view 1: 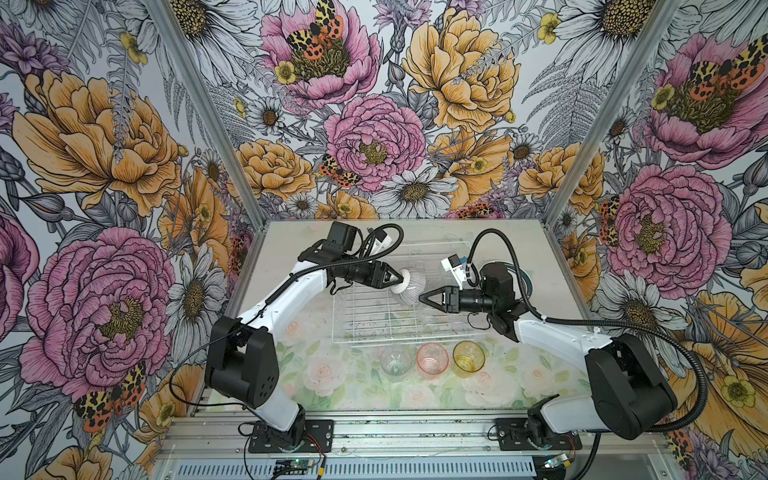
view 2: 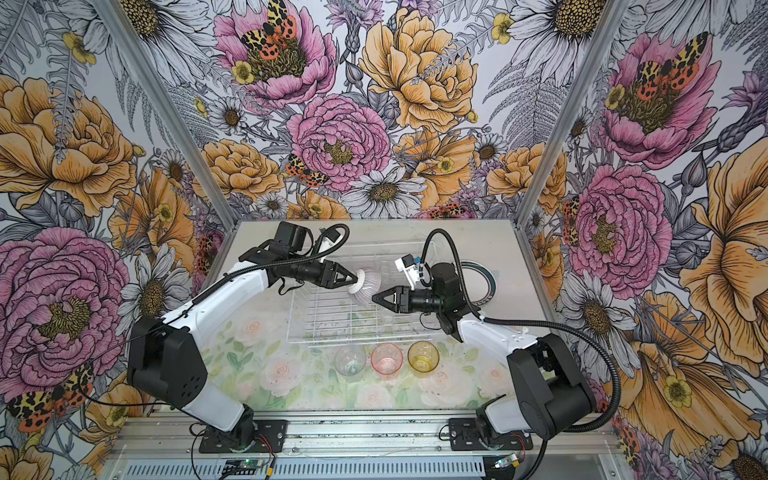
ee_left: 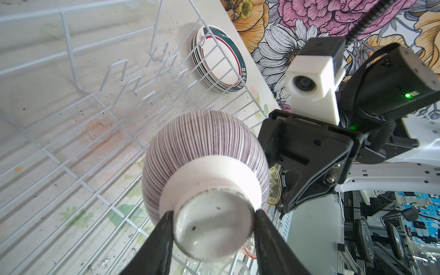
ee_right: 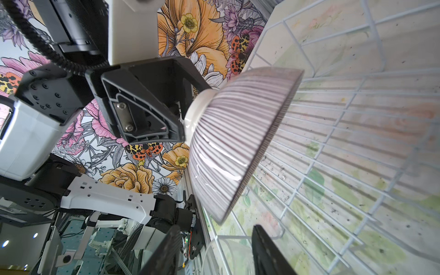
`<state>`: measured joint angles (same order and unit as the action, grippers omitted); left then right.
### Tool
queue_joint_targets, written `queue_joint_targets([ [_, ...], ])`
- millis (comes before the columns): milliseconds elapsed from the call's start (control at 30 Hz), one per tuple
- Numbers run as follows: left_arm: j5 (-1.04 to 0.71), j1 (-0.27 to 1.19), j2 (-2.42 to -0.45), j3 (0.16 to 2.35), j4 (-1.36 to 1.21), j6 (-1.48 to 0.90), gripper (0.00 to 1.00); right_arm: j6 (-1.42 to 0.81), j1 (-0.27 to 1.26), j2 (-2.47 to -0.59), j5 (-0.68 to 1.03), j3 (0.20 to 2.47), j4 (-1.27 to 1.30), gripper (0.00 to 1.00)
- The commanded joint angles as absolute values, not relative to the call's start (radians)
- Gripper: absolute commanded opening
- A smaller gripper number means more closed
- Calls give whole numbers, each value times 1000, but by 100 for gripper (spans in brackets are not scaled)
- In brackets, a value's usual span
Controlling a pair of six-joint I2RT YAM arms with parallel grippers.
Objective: Unload the mixed dishes from the dish rack
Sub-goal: 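Hold the striped bowl out with the left gripper while the right grasps its rim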
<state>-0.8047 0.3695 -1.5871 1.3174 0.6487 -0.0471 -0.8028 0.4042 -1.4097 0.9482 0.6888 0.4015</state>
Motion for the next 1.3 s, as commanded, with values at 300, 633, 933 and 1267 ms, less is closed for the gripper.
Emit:
queue_joint_targets([
  [300, -931, 360, -1535, 1299, 502, -107, 43, -1012, 396, -1491, 989, 664, 817, 50],
  [633, -941, 356, -1560, 1300, 465, -136, 43, -1150, 393, -1592, 979, 678, 1032, 43],
  [933, -893, 339, -1536, 1292, 501, -118, 44, -907, 391, -1517, 954, 772, 593, 41],
  [1267, -719, 335, -1460, 1276, 539, -89, 52, -539, 439, -1410, 744, 948, -58, 40],
])
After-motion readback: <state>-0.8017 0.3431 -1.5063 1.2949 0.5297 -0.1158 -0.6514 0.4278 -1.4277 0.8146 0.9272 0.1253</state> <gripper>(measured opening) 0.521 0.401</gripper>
